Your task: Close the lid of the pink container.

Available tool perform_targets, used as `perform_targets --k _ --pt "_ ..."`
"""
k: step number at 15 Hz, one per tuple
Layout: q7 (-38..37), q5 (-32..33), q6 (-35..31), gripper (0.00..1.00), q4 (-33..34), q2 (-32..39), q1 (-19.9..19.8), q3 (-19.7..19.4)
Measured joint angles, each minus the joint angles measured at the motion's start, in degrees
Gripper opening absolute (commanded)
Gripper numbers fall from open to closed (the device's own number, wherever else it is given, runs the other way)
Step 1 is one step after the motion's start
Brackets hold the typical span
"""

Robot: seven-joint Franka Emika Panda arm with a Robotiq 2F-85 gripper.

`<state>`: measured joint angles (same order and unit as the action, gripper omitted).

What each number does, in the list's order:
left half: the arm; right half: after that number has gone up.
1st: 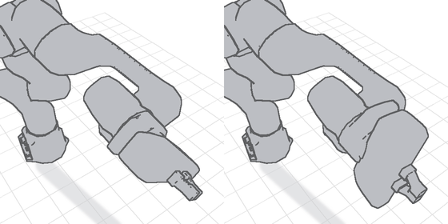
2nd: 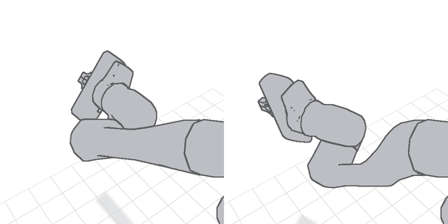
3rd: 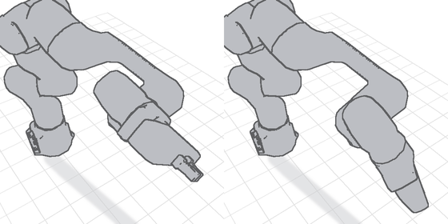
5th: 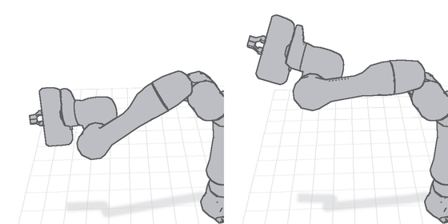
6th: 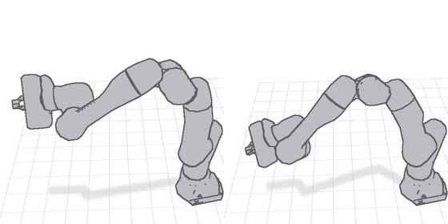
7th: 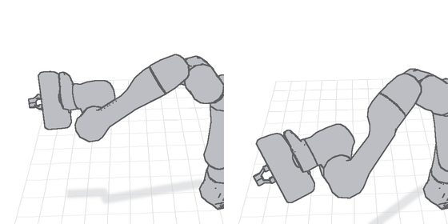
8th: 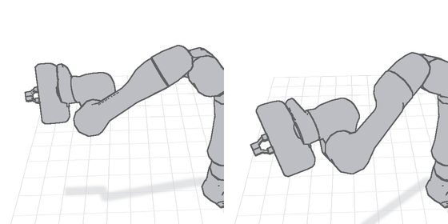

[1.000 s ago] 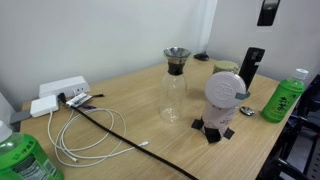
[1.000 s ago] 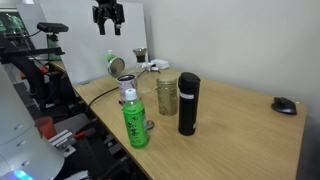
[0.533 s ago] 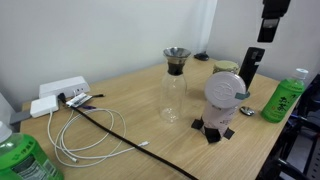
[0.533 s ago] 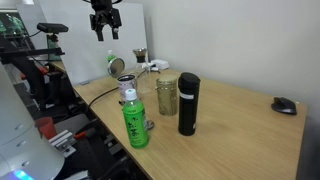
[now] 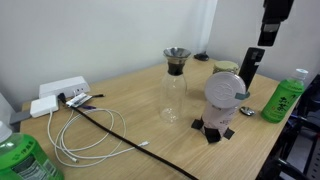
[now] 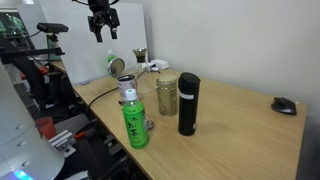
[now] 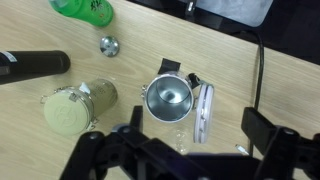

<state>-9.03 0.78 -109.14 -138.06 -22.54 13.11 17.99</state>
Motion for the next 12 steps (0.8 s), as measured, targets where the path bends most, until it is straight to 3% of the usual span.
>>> perform_targets --k 5,10,12 --pt "-5.05 1.65 -1.17 1.00 0.03 1.51 2.05 3.62" --pt "-6.14 2.59 -3.52 1.00 0.00 2.73 2.17 4.05" --pt "-6.36 3.30 -4.39 0.89 0.00 3.36 2.24 4.22"
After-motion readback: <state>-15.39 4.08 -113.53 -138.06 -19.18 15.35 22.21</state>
